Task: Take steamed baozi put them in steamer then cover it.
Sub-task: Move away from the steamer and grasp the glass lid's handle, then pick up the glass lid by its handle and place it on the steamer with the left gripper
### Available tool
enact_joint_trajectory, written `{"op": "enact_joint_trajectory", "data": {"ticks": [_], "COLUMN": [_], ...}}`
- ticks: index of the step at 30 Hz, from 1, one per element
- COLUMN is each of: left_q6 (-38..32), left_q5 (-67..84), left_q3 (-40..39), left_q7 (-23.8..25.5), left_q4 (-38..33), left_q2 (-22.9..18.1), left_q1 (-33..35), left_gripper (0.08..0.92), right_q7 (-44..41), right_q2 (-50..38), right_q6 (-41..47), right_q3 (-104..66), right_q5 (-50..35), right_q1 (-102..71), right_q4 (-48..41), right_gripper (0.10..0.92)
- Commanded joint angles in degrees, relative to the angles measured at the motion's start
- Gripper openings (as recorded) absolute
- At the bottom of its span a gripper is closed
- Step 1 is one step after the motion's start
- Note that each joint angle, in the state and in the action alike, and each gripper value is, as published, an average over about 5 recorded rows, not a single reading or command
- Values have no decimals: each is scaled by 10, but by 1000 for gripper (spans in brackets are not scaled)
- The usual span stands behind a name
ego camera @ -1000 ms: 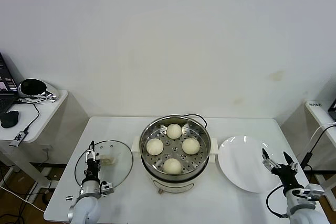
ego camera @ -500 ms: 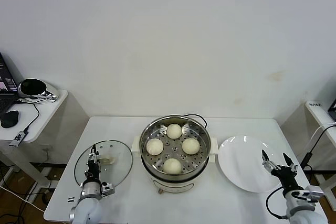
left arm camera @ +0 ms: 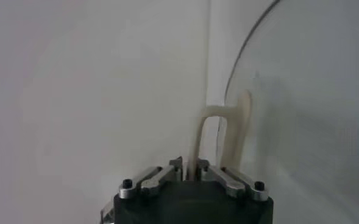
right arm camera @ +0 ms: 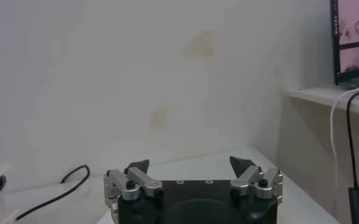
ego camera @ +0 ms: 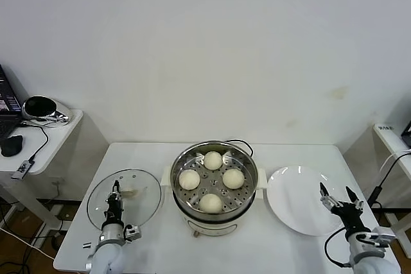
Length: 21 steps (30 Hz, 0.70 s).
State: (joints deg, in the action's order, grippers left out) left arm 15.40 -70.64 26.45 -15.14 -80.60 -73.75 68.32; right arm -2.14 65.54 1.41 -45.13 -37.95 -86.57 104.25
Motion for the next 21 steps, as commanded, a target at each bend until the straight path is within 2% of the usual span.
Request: {"op": "enact_joint_trajectory", "data": {"ticks": [1,4,7,11,16,21], "left_q6": [79,114,194,277,292,292], "left_q5": [33,42,32,-13,-61,-92], "left_q3": [2,4,-1,-3,1,-30], "left_q7": [76,109,141,228,307,342], "left_q4": [-137,-194,-245,-298,-337,-360], "left_q2": [14,32,53,62,53,30], "left_q1": [25,34,34,19,0,-20], "left_gripper": [147,147,147,147,147,147], "right_q7": [-1,-1,-2,-2,-3,0], "right_q2": [1,2,1,2,9,11], "right_q6": [-2,-4,-1,6,12,21], "right_q3": [2,3,6,7,7,5], "right_q5": [-2,-3,-4,1,15,29], "right_q1": [3,9,14,18,20,23], "right_q4": [2,2,3,2,-5,-9], "right_gripper": [823,823,823,823,823,823]}}
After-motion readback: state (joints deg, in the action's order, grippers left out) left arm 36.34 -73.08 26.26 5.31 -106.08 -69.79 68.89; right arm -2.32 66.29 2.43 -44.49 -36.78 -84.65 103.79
